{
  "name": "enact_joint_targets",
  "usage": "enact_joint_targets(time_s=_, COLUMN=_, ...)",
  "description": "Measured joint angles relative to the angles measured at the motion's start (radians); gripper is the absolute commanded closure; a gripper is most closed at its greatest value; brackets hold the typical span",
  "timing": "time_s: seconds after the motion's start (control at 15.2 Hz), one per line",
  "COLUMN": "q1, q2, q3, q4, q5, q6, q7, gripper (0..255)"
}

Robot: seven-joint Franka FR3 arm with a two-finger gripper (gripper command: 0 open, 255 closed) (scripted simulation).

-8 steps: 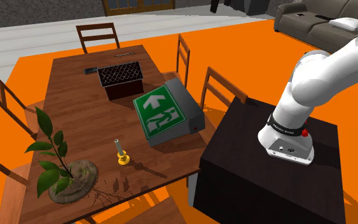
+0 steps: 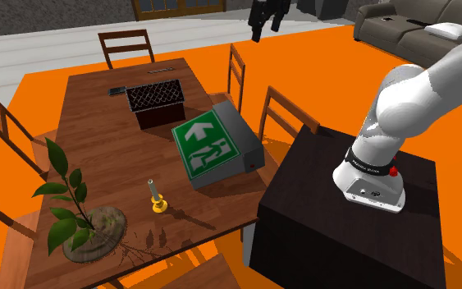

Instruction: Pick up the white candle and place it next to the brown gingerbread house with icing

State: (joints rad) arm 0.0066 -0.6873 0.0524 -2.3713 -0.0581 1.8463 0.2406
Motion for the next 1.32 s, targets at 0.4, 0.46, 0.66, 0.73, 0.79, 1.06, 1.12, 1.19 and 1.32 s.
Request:
enact_joint_targets(time_s=0.4, q1=0.028, q2=0.09, q3=0.091, q4=-0.048, q5=0.035, q6=0.131, q7=0.119, gripper=0)
enact_joint_targets(time_s=0.46, q1=0.034, q2=0.105, q3=0.11, q4=-0.062, q5=0.041, q6=0.159, q7=0.142, gripper=0)
enact_joint_targets(time_s=0.66, q1=0.043, q2=0.179, q3=0.16, q4=-0.068, q5=0.048, q6=0.236, q7=0.208, gripper=0)
enact_joint_targets(time_s=0.73, q1=0.046, q2=0.203, q3=0.176, q4=-0.063, q5=0.049, q6=0.254, q7=0.23, gripper=0)
enact_joint_targets(time_s=0.79, q1=0.046, q2=0.234, q3=0.191, q4=-0.056, q5=0.047, q6=0.277, q7=0.25, gripper=0)
enact_joint_targets(time_s=1.06, q1=0.052, q2=0.353, q3=0.262, q4=-0.029, q5=0.031, q6=0.363, q7=0.351, gripper=0)
enact_joint_targets(time_s=1.12, q1=0.051, q2=0.385, q3=0.276, q4=-0.023, q5=0.022, q6=0.387, q7=0.374, gripper=0)
enact_joint_targets(time_s=1.19, q1=0.051, q2=0.417, q3=0.293, q4=-0.017, q5=0.012, q6=0.411, q7=0.402, gripper=0)
enact_joint_targets(time_s=1.32, q1=0.052, q2=0.479, q3=0.324, q4=0.003, q5=-0.013, q6=0.448, q7=0.458, gripper=0)
